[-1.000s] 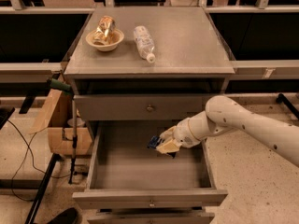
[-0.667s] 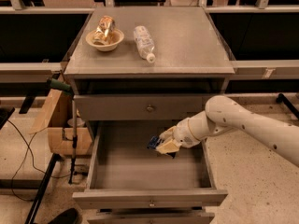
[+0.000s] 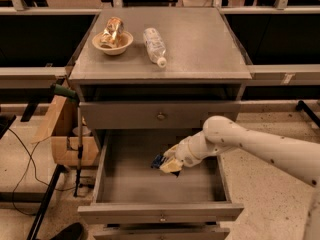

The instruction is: Place rxbar blueberry into middle drawer

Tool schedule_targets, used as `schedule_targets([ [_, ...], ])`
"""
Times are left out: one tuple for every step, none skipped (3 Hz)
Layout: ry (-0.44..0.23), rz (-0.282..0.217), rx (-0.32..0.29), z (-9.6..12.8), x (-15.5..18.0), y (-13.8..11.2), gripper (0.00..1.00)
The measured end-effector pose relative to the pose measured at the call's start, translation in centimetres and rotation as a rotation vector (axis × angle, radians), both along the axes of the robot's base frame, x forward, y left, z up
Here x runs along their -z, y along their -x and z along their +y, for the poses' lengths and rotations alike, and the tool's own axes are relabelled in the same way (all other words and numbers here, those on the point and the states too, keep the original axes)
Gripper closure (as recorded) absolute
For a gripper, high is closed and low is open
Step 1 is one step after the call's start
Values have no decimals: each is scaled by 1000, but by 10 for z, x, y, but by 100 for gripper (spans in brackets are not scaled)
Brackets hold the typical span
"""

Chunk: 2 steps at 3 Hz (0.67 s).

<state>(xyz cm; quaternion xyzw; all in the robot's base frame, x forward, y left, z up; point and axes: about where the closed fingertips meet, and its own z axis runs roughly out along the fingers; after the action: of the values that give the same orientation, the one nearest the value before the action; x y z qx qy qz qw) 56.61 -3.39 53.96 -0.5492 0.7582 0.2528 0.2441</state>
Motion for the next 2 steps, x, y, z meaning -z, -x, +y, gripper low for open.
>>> schedule_targets([
  [11,10,11,19,52,-11,100],
  [0,57,12,37,99,-16,75],
])
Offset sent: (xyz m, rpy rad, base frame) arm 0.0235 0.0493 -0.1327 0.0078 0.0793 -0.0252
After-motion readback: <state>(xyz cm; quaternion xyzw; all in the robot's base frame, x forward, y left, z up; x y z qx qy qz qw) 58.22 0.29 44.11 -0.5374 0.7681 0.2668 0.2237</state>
